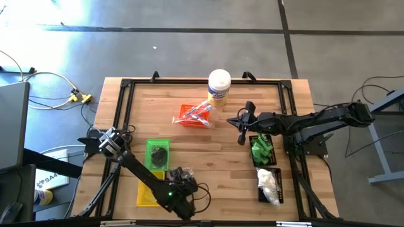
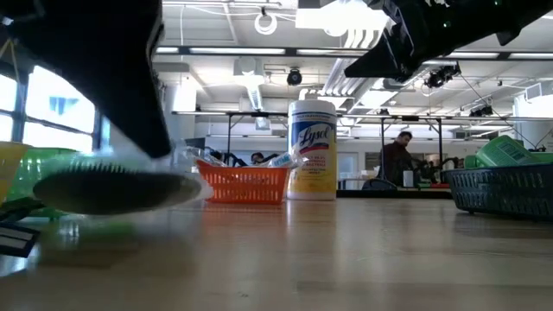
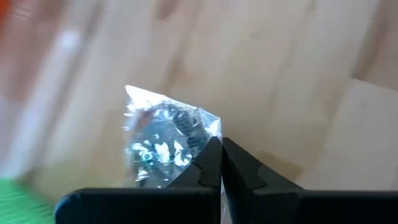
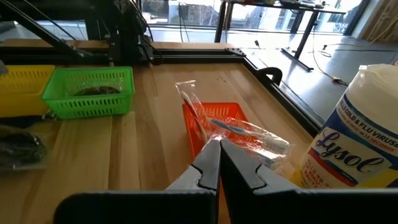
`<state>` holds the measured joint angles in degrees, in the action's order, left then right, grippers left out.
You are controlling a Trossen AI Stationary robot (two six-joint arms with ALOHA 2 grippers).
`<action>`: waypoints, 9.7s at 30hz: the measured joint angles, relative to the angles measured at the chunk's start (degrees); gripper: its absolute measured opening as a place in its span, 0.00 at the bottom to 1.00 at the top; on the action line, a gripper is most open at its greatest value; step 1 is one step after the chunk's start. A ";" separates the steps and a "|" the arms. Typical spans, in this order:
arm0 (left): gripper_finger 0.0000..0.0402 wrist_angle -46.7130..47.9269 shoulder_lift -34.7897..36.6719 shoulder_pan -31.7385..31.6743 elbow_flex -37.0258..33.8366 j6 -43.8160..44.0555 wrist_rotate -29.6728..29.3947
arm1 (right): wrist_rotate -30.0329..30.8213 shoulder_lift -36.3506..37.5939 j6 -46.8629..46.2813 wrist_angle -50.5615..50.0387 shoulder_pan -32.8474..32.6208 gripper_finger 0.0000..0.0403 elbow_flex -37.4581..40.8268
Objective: Pick & Place Travel size toiletries
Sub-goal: Put the black hairbrush into the green bin, then put the blue razor into the yellow bin
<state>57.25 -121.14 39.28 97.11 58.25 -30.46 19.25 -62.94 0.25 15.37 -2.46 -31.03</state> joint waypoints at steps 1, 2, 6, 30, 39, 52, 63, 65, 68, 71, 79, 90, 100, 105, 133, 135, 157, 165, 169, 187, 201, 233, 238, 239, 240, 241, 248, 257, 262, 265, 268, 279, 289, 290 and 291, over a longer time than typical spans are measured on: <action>0.00 2.85 0.00 -0.07 1.39 0.64 -0.71 | 0.02 0.00 0.01 -0.26 0.00 0.01 0.00; 0.00 5.64 0.00 -0.24 2.63 1.46 -1.17 | 0.02 0.00 0.02 -0.56 0.00 0.01 0.00; 0.00 16.17 0.00 -0.34 7.95 4.45 -2.69 | 0.07 0.00 0.02 -1.55 0.00 0.01 0.00; 0.00 32.78 5.52 -1.02 16.45 6.24 -11.48 | 0.04 -0.02 0.02 -2.00 0.00 0.01 0.00; 0.00 32.75 7.21 -1.42 16.43 1.99 -11.80 | 0.04 0.00 0.02 -1.94 0.00 0.01 0.00; 0.00 3.18 7.45 -3.49 8.99 -14.52 -11.33 | 0.04 -0.02 0.02 -1.90 0.00 0.01 0.00; 0.00 -9.93 7.43 -9.76 4.76 -31.40 -4.54 | -0.35 0.00 0.09 -6.51 0.00 0.01 0.00; 0.00 -8.45 7.80 -10.50 4.75 -32.80 -4.46 | -0.35 0.00 0.08 -7.31 0.00 0.01 0.00; 0.00 -7.52 8.78 -11.62 4.73 -34.90 -4.17 | -0.36 -0.02 0.07 -7.89 0.00 0.01 0.00; 0.00 -6.03 9.83 -12.81 4.73 -37.12 -3.26 | -0.35 -0.02 0.07 -7.54 0.00 0.01 0.00; 0.00 -5.51 12.82 -15.85 3.14 -41.65 -1.03 | -0.37 -0.02 0.02 -6.98 0.00 0.01 0.00; 0.00 -27.91 18.33 -21.80 -14.22 -50.32 14.91 | -0.37 0.00 0.02 -7.00 0.00 0.01 0.01; 0.00 -33.23 26.45 -27.19 -21.41 -59.22 22.11 | -0.21 -0.02 -0.01 -6.12 0.00 0.01 0.00; 0.00 -30.09 32.75 -29.63 -25.70 -62.26 24.93 | -0.13 0.00 -0.59 -5.15 0.00 0.01 0.02; 0.00 -12.43 71.84 -34.31 -43.99 -47.06 27.79 | -0.35 -0.02 -3.61 -4.67 -0.04 0.01 0.02; 0.00 -11.55 72.19 -34.31 -45.24 -45.58 27.42 | -0.35 0.00 -3.58 -4.34 -0.04 0.01 0.02; 0.00 -5.21 71.32 -34.22 -49.34 -29.55 27.34 | -0.37 -0.02 -3.02 -4.50 -0.04 0.01 0.02; 0.00 -4.73 69.71 -26.88 -49.32 -23.47 25.28 | -0.37 -0.02 -1.99 -4.47 -0.04 0.01 0.02; 0.00 -4.75 67.47 -23.44 -49.32 -22.73 20.48 | -0.37 -0.02 -1.96 -4.47 -0.04 0.01 0.02; 0.00 -4.98 54.38 -21.61 -49.23 -18.76 22.58 | -0.37 -0.02 -1.95 -4.45 -0.04 0.01 0.02; 0.00 -4.97 54.16 -21.63 -49.23 -18.94 22.42 | -0.37 -0.02 -1.72 -4.45 -0.03 0.01 0.02; 0.36 -4.51 54.71 -21.63 -40.38 -25.45 23.89 | -0.37 -0.02 -1.51 -4.41 -0.04 0.01 0.02; 0.36 -7.31 54.71 -21.63 -38.92 -25.01 25.21 | -0.37 -0.02 -1.51 -4.42 -0.04 0.01 0.02; 0.36 -8.09 54.71 -21.63 -38.94 -25.00 25.49 | -0.37 -0.02 -1.51 -4.41 -0.03 0.01 0.02; 0.36 -8.91 54.68 -21.63 -38.94 -24.99 25.52 | -0.37 -0.02 -1.51 -4.41 -0.02 0.01 0.02; 0.36 -9.72 54.64 -21.63 -38.94 -24.99 25.62 | -0.37 -0.02 -1.51 -4.38 -0.04 0.01 0.02; 0.36 -11.33 54.58 -21.63 -38.96 -24.77 25.59 | -0.37 -0.02 -1.51 -4.13 -0.03 0.01 0.02; 0.36 -14.65 49.94 -19.96 -39.04 -22.15 24.26 | -0.37 -0.02 -1.49 -4.61 -0.03 0.01 0.02; 0.36 -16.24 45.86 -15.97 -39.13 -20.16 23.97 | -0.42 0.00 -1.49 -5.40 -0.04 0.01 0.00; 0.36 -19.49 43.64 -13.77 -38.98 -17.36 23.06 | -2.03 0.00 -1.49 -6.22 -0.02 0.01 0.00; 0.36 -22.05 41.34 -11.85 -39.09 -12.70 22.38 | -3.51 0.00 -1.49 -6.18 -0.04 0.01 0.00; 0.36 -25.39 31.12 -8.83 -37.37 -4.86 22.56 | -6.36 0.00 0.24 -5.66 -0.02 0.01 0.00; 0.36 -33.38 25.21 -4.18 -35.09 -8.39 22.63 | -8.40 0.00 0.07 -6.08 -0.05 0.01 0.00; 0.36 -34.04 24.81 -3.51 -35.09 -8.45 22.77 | -8.69 0.00 0.07 -6.09 -0.06 0.01 0.00; 0.36 -34.24 24.47 -2.82 -35.09 -8.46 22.75 | -8.96 0.00 0.07 -6.07 -0.04 0.01 0.00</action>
<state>23.01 -96.67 36.46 62.02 49.79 -7.70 10.28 -62.94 0.32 9.30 -2.50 -31.03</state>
